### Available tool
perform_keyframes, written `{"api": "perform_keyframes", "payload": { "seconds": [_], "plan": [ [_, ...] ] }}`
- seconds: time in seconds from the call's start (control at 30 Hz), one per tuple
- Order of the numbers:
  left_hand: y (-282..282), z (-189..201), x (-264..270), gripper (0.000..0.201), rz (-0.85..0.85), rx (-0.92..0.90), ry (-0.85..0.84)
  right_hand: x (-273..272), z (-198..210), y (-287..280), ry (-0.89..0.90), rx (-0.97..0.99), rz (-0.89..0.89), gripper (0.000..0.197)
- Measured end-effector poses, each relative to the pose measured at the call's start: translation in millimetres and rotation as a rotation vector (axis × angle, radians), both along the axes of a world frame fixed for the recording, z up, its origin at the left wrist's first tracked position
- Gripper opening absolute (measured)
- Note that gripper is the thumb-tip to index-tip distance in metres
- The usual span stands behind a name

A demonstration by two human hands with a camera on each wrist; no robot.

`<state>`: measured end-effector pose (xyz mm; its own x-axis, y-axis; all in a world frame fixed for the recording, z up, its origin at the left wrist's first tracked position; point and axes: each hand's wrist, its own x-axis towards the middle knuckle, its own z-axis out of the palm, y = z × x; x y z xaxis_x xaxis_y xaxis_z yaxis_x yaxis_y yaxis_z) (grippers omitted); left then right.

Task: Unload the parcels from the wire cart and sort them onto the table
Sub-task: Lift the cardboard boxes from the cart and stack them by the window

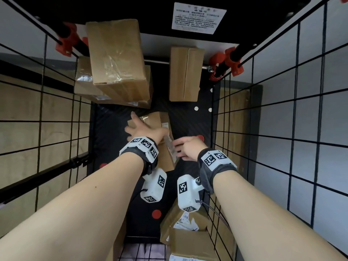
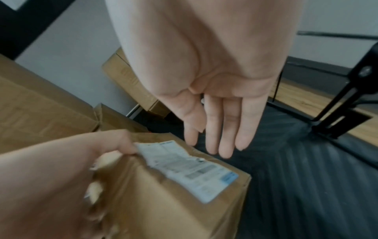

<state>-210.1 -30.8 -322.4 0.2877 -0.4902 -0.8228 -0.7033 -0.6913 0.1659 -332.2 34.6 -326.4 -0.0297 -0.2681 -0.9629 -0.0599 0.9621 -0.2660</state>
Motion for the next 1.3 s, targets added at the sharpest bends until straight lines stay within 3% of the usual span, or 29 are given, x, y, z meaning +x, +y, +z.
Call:
{"api": "perform_keyframes", "payload": {
  "seconds": [0.07, 0.2, 0.33, 0.43, 0.63, 0.73, 0.83, 0.9, 1.07, 1.17, 1.3],
  "plan": [
    [-2.1, 3.0, 8.4, 0.11, 0.015, 0.008, 0.01, -3.1, 0.1, 2.2, 0.002, 0.003, 0.014, 0.036],
    [-8.2, 11.2, 24.0, 0.103, -0.011, 0.05, 0.041, -10.2, -0.4, 13.4, 0.266, 0.029, 0.082, 0.031],
    [-9.5, 26.9, 36.1, 0.106, -0.009, 0.088, 0.086, -7.0, 16.8, 21.9, 0.322, 0.057, 0.111, 0.031],
    [-5.8, 51.8, 40.4, 0.114, 0.084, 0.058, 0.159, -0.7, 38.2, 25.7, 0.36, 0.027, 0.134, 0.032],
    [4.7, 102.1, 61.9, 0.109, 0.289, 0.011, 0.197, 22.5, 89.9, 33.9, 0.451, -0.042, 0.093, 0.035],
    [7.4, 124.0, 71.9, 0.111, 0.321, 0.02, 0.238, 32.2, 122.1, 40.1, 0.437, -0.034, 0.02, 0.047],
    [0.7, 110.8, 82.7, 0.122, 0.231, -0.021, 0.276, 37.0, 153.5, 48.3, 0.438, -0.028, -0.038, 0.064],
    [-0.7, 116.8, 88.8, 0.125, 0.335, -0.04, 0.267, 41.4, 179.9, 54.2, 0.399, -0.024, -0.077, 0.074],
    [18.4, 202.8, 85.7, 0.11, 0.284, 0.022, 0.466, 58.5, 238.8, 76.4, 0.086, -0.019, -0.176, 0.098],
    [29.9, 242.1, 93.0, 0.081, 0.281, -0.036, 0.519, 66.8, 263.7, 85.0, 0.013, -0.113, -0.314, 0.098],
    [42.9, 285.3, 106.3, 0.086, 0.277, -0.118, 0.58, 79.2, 296.2, 93.8, -0.023, -0.271, -0.47, 0.084]
  ]
}}
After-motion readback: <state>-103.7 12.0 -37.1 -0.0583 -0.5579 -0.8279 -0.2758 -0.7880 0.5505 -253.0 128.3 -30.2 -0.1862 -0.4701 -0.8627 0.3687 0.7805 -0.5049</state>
